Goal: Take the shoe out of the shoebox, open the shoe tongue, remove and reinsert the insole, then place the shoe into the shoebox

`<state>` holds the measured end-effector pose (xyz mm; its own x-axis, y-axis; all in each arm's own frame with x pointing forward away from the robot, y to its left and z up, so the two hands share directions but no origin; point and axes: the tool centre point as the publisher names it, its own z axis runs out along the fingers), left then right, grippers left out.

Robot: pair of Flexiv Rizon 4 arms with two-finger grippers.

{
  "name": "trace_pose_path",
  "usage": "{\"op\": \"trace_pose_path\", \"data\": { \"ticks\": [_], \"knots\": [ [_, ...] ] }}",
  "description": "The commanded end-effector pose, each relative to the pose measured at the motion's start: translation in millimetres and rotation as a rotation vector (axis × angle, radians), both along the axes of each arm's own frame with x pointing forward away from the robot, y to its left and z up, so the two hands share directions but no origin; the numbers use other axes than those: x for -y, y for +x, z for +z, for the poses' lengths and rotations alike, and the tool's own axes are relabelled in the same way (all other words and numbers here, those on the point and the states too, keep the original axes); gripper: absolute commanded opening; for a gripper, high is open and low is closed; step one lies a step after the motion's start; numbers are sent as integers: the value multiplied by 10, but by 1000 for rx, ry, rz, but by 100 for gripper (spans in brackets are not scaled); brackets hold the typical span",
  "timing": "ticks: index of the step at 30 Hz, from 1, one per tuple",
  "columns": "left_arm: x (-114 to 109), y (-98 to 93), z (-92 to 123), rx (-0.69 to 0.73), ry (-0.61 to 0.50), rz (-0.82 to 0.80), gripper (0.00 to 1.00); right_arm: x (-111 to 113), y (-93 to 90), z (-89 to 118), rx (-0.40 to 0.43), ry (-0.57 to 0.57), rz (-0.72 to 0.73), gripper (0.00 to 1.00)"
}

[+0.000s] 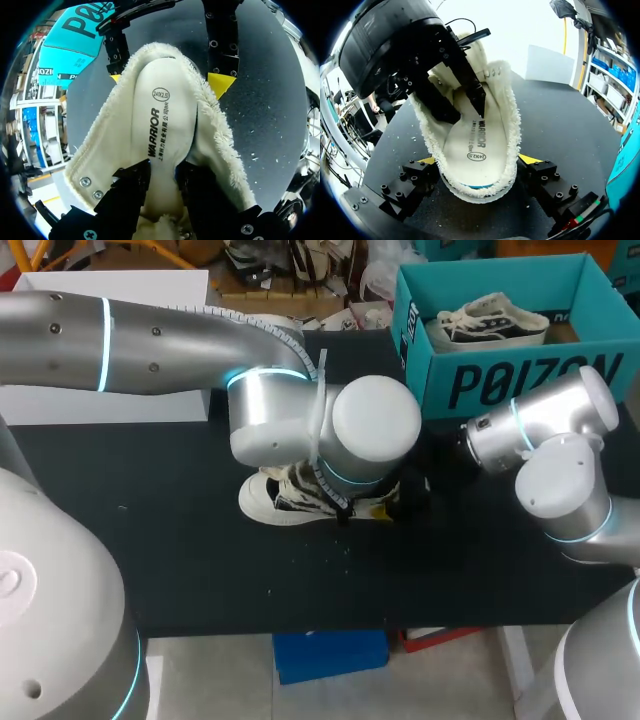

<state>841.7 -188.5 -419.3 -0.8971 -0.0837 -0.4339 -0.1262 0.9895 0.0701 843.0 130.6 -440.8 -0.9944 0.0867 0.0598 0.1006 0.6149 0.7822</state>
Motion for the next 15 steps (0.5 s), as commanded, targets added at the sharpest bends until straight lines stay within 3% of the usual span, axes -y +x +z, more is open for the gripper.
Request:
{"op": "trace_pose_path", "data": {
  "ticks": [1,3,7,15],
  "knots": [
    [-124,267,-539,21,-3,-6,31,1,1,-3,-2,-3,-2,0],
    [-127,293,-566,21,-5,-8,29,1,1,-3,-2,-3,-2,0],
    [-127,307,-604,-3,-3,-18,0,1,1,-3,-2,-3,-2,0],
    [-148,291,-547,-91,-30,-78,0,1,1,-3,-2,-3,-2,0]
  ]
}}
